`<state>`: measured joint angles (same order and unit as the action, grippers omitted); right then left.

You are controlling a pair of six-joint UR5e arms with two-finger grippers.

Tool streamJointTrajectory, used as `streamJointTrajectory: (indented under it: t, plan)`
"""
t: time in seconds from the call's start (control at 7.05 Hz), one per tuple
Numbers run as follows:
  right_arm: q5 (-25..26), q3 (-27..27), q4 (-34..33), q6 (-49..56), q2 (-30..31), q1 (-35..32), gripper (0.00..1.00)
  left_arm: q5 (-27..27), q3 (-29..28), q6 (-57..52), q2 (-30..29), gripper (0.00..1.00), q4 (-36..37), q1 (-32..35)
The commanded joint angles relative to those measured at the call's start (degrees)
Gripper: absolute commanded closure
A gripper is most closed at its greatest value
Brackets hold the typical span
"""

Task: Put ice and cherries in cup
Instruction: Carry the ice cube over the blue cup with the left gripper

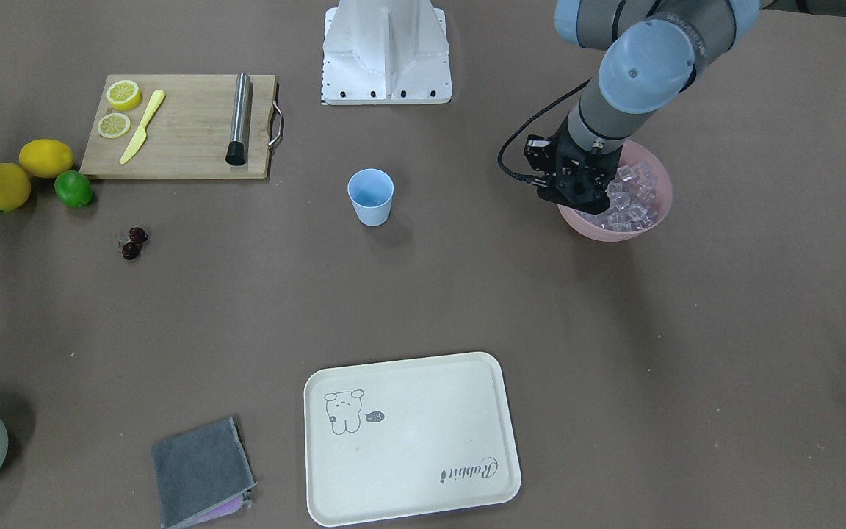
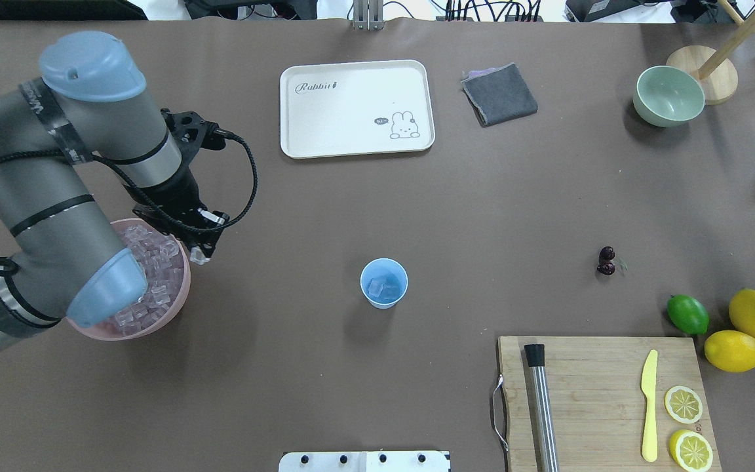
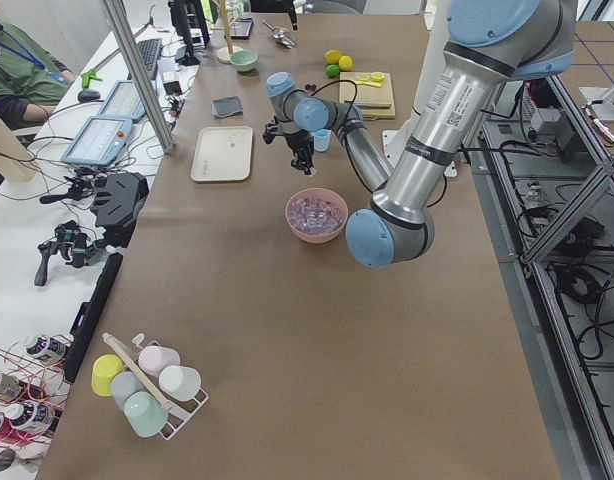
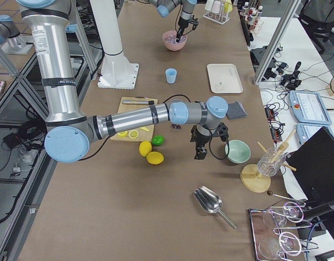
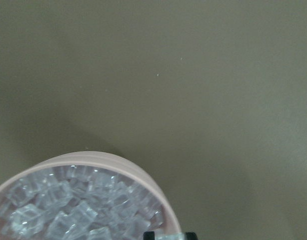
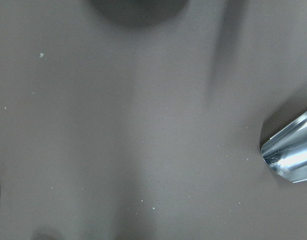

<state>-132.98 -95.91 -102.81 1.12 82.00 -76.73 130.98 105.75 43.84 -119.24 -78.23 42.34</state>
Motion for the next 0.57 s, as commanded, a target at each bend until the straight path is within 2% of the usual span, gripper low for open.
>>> streamJointTrajectory:
  t: [0.0, 0.14, 0.28, 0.43]
  plan:
    - [0.00, -0.15, 0.06, -0.07, 0.00, 0.00, 0.00, 0.59, -6.06, 27.59, -0.11, 0.95, -20.29, -3.66]
    - [0.00, -0.15, -0.02, -0.07, 0.00, 0.00, 0.00, 0.94, -6.95, 35.62, -0.03, 0.94, -24.99, -3.93]
    - [0.00, -0.15, -0.02, -0.07, 0.00, 0.00, 0.00, 5.03, -8.53, 42.75, -0.11, 0.94, -30.00, -4.37]
    - [0.00, -0.33, -0.02, -0.07, 0.00, -0.09, 0.00, 5.68, -10.02, 51.00, -0.29, 0.94, -36.49, -5.33]
